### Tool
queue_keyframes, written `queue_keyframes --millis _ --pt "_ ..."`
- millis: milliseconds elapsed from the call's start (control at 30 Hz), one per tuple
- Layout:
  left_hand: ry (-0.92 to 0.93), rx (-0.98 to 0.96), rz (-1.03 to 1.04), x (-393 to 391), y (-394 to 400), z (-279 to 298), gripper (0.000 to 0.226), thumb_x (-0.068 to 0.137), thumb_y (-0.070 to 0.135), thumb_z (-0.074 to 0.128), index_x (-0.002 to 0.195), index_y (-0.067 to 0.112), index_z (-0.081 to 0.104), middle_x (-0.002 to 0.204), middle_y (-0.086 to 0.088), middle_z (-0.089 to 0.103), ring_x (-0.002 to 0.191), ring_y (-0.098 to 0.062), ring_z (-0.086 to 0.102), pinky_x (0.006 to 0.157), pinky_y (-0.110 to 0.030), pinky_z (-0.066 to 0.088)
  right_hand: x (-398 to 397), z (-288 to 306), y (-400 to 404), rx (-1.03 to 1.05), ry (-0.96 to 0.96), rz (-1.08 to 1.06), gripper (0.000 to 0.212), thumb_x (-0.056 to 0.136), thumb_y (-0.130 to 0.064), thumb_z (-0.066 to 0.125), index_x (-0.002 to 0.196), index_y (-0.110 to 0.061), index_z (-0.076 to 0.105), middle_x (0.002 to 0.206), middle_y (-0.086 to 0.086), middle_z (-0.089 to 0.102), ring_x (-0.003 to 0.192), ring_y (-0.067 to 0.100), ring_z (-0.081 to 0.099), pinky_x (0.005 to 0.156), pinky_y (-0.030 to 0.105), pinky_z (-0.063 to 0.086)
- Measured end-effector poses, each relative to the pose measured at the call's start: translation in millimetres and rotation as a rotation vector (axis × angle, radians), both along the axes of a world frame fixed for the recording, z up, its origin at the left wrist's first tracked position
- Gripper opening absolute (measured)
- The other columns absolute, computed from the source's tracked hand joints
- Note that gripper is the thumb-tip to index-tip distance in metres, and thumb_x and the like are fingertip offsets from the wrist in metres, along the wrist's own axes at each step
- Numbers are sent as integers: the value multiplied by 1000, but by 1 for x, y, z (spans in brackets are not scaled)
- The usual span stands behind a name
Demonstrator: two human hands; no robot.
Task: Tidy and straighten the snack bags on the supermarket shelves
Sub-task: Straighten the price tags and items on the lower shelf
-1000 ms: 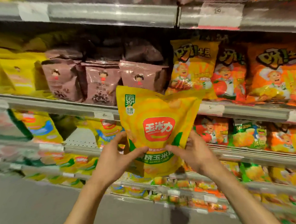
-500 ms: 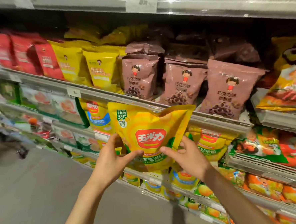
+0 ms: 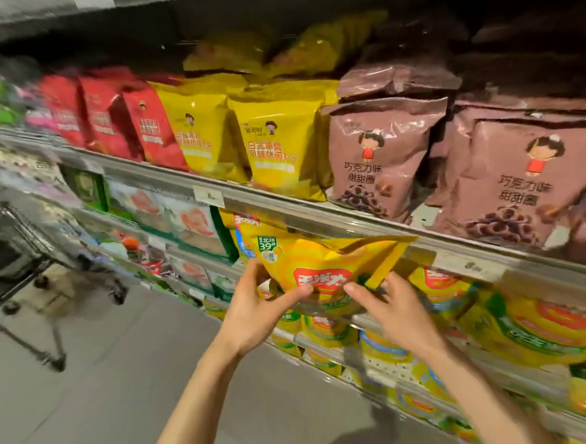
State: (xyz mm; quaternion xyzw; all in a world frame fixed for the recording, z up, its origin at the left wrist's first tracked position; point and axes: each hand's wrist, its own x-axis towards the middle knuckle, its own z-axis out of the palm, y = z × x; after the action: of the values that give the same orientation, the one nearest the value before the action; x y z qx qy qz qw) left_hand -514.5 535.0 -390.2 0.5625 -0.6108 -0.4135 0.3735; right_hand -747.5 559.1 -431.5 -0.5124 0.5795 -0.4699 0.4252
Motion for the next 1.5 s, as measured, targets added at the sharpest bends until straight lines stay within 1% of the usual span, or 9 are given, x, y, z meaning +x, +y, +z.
queue_keyframes --millis 300,400,500,600,767,867,1033,1233,1500 --pt "25 139 -104 9 -62 -27 52 76 48 85 108 20 56 102 12 69 94 15 61 83 -14 46 26 -14 -27 91 13 -184 26 93 -33 72 77 -27 52 63 -22 60 62 -8 54 62 12 37" --pt "31 186 -171 8 -78 -37 77 70 60 85 126 19 52 118 12 68 108 10 61 98 -23 49 33 -25 -36 103 48 -238 5 95 -30 71 96 -26 70 83 -26 73 78 -8 64 69 11 41" --pt "73 202 -214 5 -91 -48 71 74 47 83 127 15 49 116 13 65 100 16 59 81 -4 45 45 -36 -41 66 -48 -308 13 95 -19 71 107 -12 71 101 -6 76 95 0 67 79 13 47" --pt "96 239 -250 1 -104 -58 101 63 63 85 140 13 42 128 7 64 122 -5 57 97 -16 42 53 -40 -44 59 -100 -358 14 94 -4 69 108 -7 69 89 -20 75 85 -10 66 75 7 47" --pt "86 251 -261 -7 -118 -69 82 72 58 81 133 14 48 113 5 69 106 -6 64 95 -24 48 57 -50 -51 41 -149 -450 18 93 2 67 100 -14 68 83 -20 73 78 -13 65 69 5 47" --pt "46 246 -260 -14 -121 -72 74 85 51 74 136 7 41 98 9 57 88 1 55 84 -20 42 57 -53 -52 48 -160 -469 20 95 -3 67 113 -12 69 108 -7 75 95 -9 68 76 5 47" --pt "23 251 -234 -18 -121 -80 88 79 65 69 139 8 39 132 -12 57 121 -26 56 103 -40 45 53 -53 -54 114 -138 -443 25 95 -17 71 119 -24 67 118 -15 72 104 -11 64 81 4 47" --pt "68 241 -254 -11 -123 -83 121 55 93 63 147 18 39 138 3 60 131 -17 54 114 -45 43 60 -45 -45 65 -175 -500 33 93 -33 71 122 -20 64 116 -15 72 108 -8 64 82 4 48" --pt "114 188 -178 -24 -130 -84 60 90 59 62 123 9 57 109 4 67 113 -18 63 86 -21 48 63 -51 -57 113 -132 -615 57 80 -73 62 119 -32 65 112 -21 72 112 0 66 105 43 53"
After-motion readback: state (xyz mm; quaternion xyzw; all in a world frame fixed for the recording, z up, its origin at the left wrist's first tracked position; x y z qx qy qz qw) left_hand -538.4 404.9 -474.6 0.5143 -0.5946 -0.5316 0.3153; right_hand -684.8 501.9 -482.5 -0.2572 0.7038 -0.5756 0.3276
